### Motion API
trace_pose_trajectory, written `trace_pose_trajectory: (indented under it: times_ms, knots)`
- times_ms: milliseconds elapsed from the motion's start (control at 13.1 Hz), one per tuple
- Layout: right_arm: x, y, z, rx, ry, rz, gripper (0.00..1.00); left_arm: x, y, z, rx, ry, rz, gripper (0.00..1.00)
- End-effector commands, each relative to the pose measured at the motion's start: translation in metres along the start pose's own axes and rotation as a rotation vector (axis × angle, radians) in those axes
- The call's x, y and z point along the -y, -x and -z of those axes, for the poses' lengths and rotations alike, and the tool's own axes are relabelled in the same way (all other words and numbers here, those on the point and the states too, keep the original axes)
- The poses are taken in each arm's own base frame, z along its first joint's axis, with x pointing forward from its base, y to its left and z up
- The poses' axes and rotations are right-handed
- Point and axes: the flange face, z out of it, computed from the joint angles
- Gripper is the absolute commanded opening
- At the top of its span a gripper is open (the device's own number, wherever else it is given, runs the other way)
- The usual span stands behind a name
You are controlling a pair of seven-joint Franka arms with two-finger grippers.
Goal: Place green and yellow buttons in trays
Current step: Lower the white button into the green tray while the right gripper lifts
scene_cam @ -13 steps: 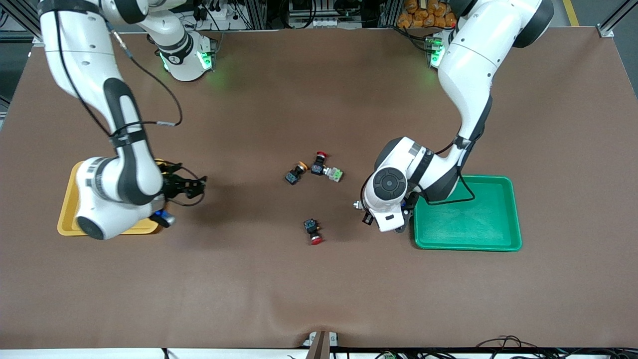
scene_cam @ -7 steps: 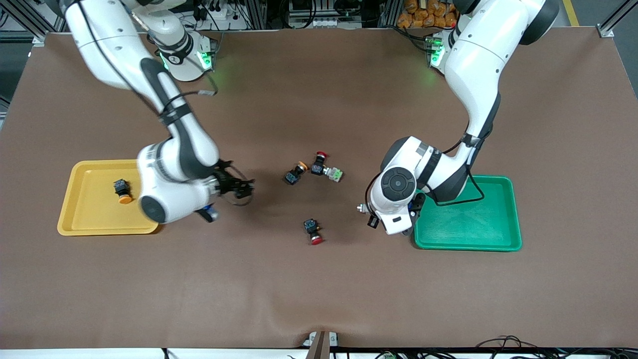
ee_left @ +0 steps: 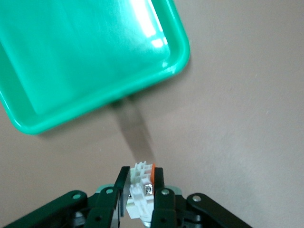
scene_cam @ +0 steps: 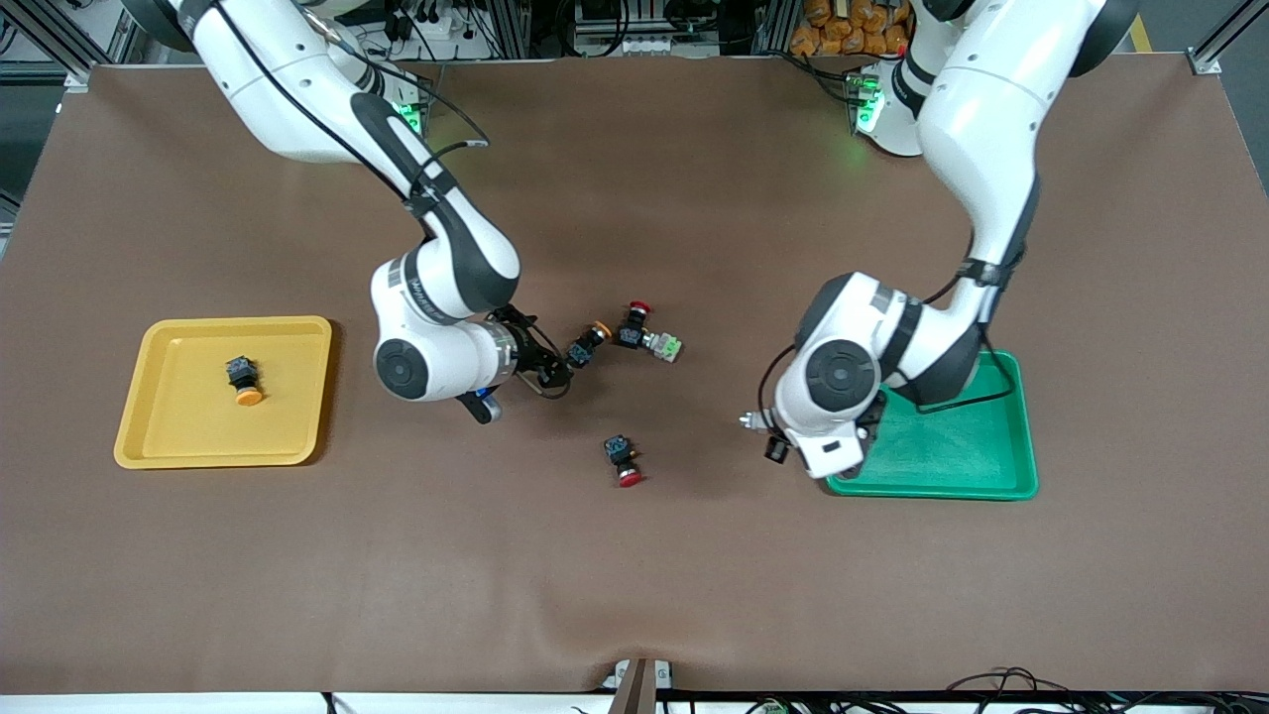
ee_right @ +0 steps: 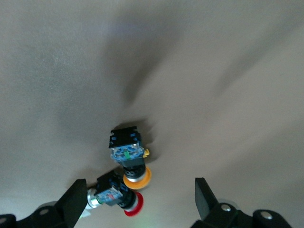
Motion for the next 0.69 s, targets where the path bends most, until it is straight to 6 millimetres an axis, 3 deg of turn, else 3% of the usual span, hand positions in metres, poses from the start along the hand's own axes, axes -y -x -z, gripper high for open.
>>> trace_pose_trajectory:
  times_ms: [0,305,610]
  knots:
    - [0.004,0.006,-0.018,-0.019,-0.013,-0.026,1.0,0.009,-0.031,0.02,-0.011,-0.009,-0.014,0.0]
    - [0.004,0.009,-0.048,-0.06,-0.037,-0.015,1.0,0.021,-0.091,0.016,0.001,-0.062,-0.048,0.0]
    - [0.008,0.015,-0.067,-0.105,-0.063,0.017,0.57,0.032,-0.149,0.012,0.011,-0.069,-0.061,0.0]
